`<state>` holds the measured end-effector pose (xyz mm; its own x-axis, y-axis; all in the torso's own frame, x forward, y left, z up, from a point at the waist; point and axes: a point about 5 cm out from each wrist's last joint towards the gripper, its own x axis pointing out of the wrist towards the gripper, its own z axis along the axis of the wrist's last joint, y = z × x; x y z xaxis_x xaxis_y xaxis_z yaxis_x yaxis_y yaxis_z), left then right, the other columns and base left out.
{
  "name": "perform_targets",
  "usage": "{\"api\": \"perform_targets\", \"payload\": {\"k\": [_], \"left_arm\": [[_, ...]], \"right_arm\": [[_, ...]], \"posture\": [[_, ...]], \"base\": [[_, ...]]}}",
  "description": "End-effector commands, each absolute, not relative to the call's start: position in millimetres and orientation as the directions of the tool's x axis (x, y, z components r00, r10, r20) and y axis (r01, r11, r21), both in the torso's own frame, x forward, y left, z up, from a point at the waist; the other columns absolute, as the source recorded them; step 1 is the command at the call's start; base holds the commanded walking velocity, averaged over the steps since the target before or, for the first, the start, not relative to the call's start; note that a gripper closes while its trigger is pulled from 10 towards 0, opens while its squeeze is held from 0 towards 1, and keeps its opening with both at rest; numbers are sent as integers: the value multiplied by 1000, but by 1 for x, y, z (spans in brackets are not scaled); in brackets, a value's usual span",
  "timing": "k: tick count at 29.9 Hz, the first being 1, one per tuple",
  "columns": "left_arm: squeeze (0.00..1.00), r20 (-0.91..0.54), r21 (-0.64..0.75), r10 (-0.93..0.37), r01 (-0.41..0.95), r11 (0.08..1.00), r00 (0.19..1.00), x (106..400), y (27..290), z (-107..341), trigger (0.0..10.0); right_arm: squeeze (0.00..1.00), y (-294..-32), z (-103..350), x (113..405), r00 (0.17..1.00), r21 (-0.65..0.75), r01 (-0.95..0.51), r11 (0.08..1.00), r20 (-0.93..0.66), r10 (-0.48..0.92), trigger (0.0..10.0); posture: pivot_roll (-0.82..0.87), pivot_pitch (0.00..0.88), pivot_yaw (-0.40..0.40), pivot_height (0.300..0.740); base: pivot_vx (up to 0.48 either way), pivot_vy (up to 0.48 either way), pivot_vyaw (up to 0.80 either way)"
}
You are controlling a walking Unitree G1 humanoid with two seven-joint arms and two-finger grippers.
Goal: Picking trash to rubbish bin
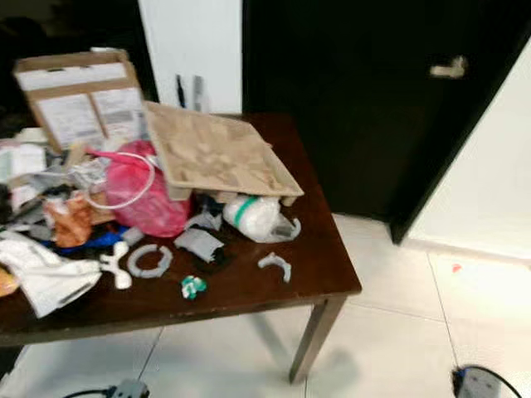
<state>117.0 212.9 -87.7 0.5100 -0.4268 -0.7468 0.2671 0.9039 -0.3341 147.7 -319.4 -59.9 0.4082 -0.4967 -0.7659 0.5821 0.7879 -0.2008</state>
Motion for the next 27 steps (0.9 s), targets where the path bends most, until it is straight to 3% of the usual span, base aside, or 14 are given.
{"api": "perform_targets", "payload": {"k": [1, 12, 16, 19, 27], "left_arm": [[0, -770, -330, -398, 222, 917, 498, 109, 210, -93, 10000], [0, -832, -289, -291, 80, 954, 473, 96, 209, -102, 10000], [0, -842, -262, -267, 77, 962, 468, 102, 204, -103, 10000], [0, -848, -220, -240, 98, 971, 473, 115, 198, -102, 10000], [0, -842, -187, -230, 136, 973, 488, 136, 191, -98, 10000]], "right_arm": [[0, -315, -66, 139, 384, -232, 531, 815, -792, -475, 10000], [0, -284, -78, 144, 401, -227, 359, 905, -838, -369, 10000], [0, -272, -83, 142, 398, -238, 248, 939, -858, -323, 10000], [0, -256, -90, 138, 385, -254, 86, 963, -883, -267, 10000], [0, -237, -94, 139, 385, -255, -108, 961, -902, -197, 10000]], "posture": [[17, 72, -15, 740], [27, 82, -19, 740], [25, 82, -19, 740], [22, 85, -18, 740], [21, 87, -20, 740]], "base": [[0, 0, -756], [0, 0, -763], [0, 0, -759], [0, 0, -756], [0, 0, -759]]}}
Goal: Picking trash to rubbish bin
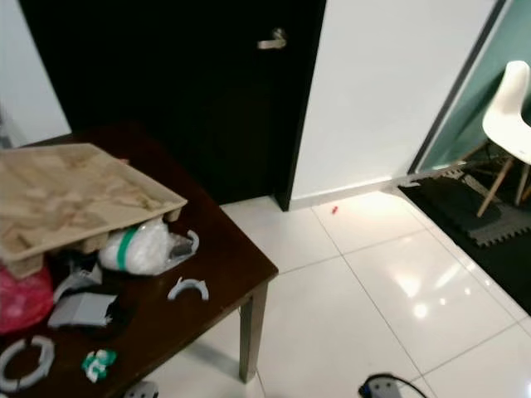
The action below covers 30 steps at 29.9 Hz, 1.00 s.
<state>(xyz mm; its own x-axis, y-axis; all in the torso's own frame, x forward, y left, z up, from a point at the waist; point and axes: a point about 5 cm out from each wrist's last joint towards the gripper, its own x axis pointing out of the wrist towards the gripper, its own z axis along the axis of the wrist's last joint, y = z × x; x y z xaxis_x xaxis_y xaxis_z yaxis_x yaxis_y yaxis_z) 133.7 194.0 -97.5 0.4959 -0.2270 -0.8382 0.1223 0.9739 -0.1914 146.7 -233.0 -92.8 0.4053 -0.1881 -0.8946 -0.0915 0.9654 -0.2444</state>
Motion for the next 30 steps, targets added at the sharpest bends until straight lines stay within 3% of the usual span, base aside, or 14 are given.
{"api": "perform_targets", "payload": {"k": [1, 10, 16, 30], "left_arm": [[0, -843, -188, -230, 134, 973, 486, 137, 191, -98, 10000], [0, -879, -159, -192, 111, 981, 437, 126, 193, -102, 10000], [0, -901, -147, -166, 79, 986, 401, 112, 196, -107, 10000], [0, -916, -143, -155, 59, 988, 371, 102, 194, -110, 10000]], "right_arm": [[0, -235, -95, 139, 381, -252, -125, 960, -905, -189, 10000], [0, -230, -99, 131, 354, -250, -196, 948, -920, -169, 10000], [0, -232, -101, 125, 341, -256, -215, 942, -924, -173, 10000], [0, -230, -102, 122, 331, -248, -230, 941, -929, -164, 10000]], "posture": [[20, 86, -20, 740], [21, 84, -18, 740], [20, 87, -19, 740], [16, 89, -20, 740]], "base": [[0, 0, -756], [0, 0, -758], [0, 0, 0], [0, -430, 0]]}}
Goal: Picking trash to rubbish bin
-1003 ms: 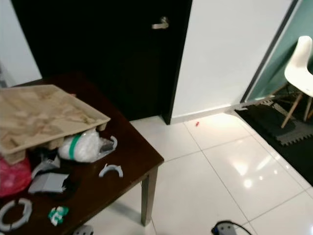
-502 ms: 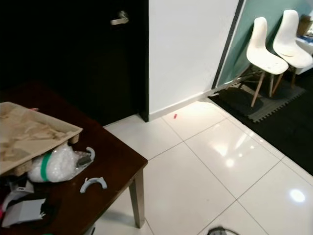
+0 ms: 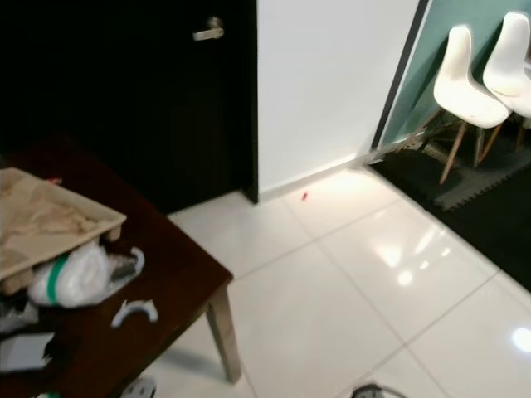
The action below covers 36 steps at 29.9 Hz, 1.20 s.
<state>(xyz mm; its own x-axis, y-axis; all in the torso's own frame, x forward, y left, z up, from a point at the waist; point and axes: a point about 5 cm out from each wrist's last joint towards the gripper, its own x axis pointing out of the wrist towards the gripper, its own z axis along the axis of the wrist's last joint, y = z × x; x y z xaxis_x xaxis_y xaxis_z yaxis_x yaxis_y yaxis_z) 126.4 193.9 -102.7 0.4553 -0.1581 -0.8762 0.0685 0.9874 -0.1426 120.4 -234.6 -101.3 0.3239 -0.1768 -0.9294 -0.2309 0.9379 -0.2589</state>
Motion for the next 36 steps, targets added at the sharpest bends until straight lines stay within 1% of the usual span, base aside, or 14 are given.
{"api": "perform_targets", "payload": {"k": [1, 24, 36], "left_arm": [[0, -916, -143, -155, 59, 988, 371, 102, 194, -110, 10000], [0, -923, -146, -158, 61, 987, 351, 95, 193, -112, 10000], [0, -922, -151, -164, 65, 986, 350, 95, 193, -112, 10000]], "right_arm": [[0, -230, -102, 122, 331, -248, -230, 941, -929, -164, 10000], [0, -232, -102, 120, 316, -234, -248, 940, -937, -149, 10000], [0, -230, -103, 118, 306, -222, -249, 943, -942, -141, 10000]], "posture": [[16, 89, -20, 740], [8, 88, -26, 740], [5, 92, -24, 740]], "base": [[0, -428, 0], [0, -427, 0], [0, -427, -732]]}}
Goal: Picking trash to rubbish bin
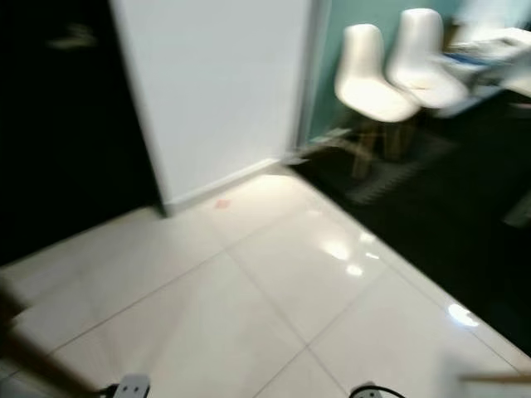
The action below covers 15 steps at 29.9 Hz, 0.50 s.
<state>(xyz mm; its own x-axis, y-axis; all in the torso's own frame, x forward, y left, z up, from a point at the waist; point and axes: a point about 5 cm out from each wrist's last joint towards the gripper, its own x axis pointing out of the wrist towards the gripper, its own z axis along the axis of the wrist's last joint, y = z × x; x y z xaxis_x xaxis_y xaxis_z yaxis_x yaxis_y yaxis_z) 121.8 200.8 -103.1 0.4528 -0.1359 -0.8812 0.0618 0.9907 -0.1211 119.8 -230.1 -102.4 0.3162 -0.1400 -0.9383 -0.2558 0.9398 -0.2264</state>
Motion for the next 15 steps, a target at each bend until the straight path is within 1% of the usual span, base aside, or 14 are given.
{"api": "perform_targets", "payload": {"k": [1, 2, 4, 14, 15], "left_arm": [[0, -922, -152, -165, 66, 986, 351, 96, 192, -112, 10000], [0, -921, -153, -166, 65, 986, 352, 96, 192, -112, 10000], [0, -921, -154, -167, 64, 986, 352, 97, 191, -112, 10000], [0, -918, -160, -175, 71, 985, 355, 98, 190, -112, 10000], [0, -917, -163, -174, 59, 985, 358, 98, 190, -112, 10000]], "right_arm": [[0, -230, -103, 118, 311, -222, -243, 944, -940, -140, 10000], [0, -230, -103, 118, 315, -222, -231, 947, -938, -143, 10000], [0, -230, -103, 118, 317, -224, -230, 947, -937, -145, 10000], [0, -230, -103, 118, 311, -219, -238, 946, -940, -139, 10000], [0, -230, -103, 117, 307, -212, -237, 948, -942, -134, 10000]], "posture": [[3, 92, -22, 740], [2, 93, -22, 740], [1, 92, -22, 740], [1, 92, -22, 740], [1, 91, -22, 740]], "base": [[0, -428, -781], [0, -424, -631], [240, -382, 0], [0, -374, 0], [0, -326, -738]]}}
